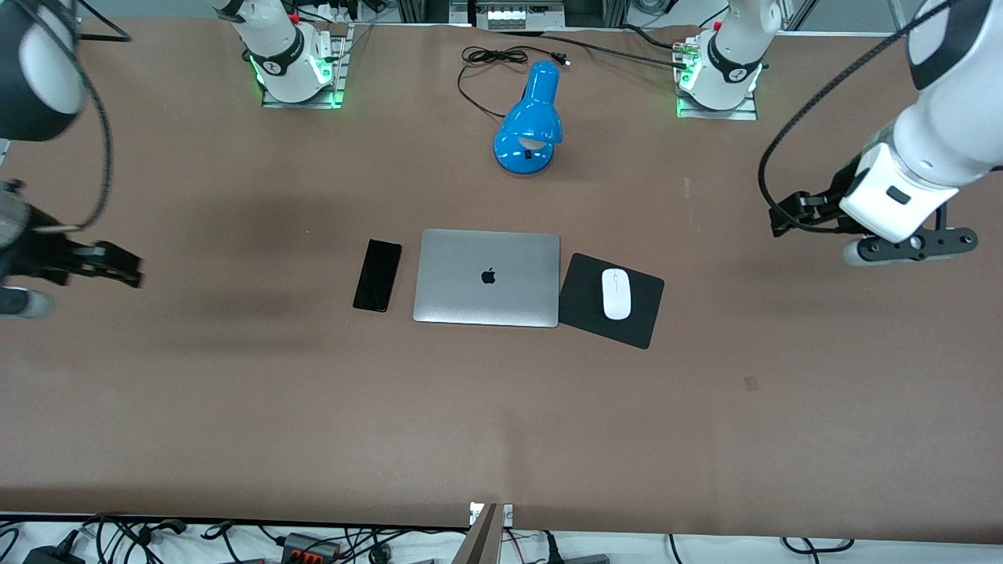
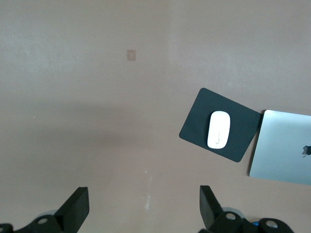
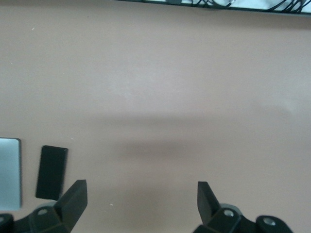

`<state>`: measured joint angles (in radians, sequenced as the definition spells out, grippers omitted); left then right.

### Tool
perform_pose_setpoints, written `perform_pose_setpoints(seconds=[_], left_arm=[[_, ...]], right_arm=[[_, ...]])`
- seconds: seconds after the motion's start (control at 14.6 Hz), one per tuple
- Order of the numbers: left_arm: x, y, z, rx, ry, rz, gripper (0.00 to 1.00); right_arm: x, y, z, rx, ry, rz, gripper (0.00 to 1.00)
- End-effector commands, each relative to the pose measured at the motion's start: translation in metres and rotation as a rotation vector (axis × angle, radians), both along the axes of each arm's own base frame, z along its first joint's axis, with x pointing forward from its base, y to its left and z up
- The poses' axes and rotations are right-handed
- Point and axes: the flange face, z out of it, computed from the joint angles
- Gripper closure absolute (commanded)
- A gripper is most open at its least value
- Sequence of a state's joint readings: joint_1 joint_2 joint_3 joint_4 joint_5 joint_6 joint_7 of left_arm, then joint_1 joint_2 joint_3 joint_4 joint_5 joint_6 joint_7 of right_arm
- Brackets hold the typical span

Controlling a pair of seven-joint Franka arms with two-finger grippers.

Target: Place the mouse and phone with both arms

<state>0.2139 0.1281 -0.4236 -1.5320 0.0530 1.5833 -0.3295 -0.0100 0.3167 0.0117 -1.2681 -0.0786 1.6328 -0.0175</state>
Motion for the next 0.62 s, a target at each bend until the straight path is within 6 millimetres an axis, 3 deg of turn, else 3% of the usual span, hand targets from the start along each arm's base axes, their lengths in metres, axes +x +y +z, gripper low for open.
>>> perform_pose_setpoints(seconds=[0.0, 0.21, 0.55], left_arm=[[-0.015, 0.003, 0.002, 0.033, -0.031, -0.008, 0.00], [-0.009, 0.029, 0.003, 0.025, -0.041, -0.059, 0.00], [-0.003, 0.039, 0.005, -0.012, -0.043, -0.029, 0.00]], right_arm=[[-0.010, -0.025, 0.016, 0.075, -0.011, 0.020, 0.00], [-0.022, -0.028, 0.023, 0.062, 0.000, 0.019, 0.00], [-0.051, -0.018, 0.015, 0.036, 0.002, -0.001, 0.00]])
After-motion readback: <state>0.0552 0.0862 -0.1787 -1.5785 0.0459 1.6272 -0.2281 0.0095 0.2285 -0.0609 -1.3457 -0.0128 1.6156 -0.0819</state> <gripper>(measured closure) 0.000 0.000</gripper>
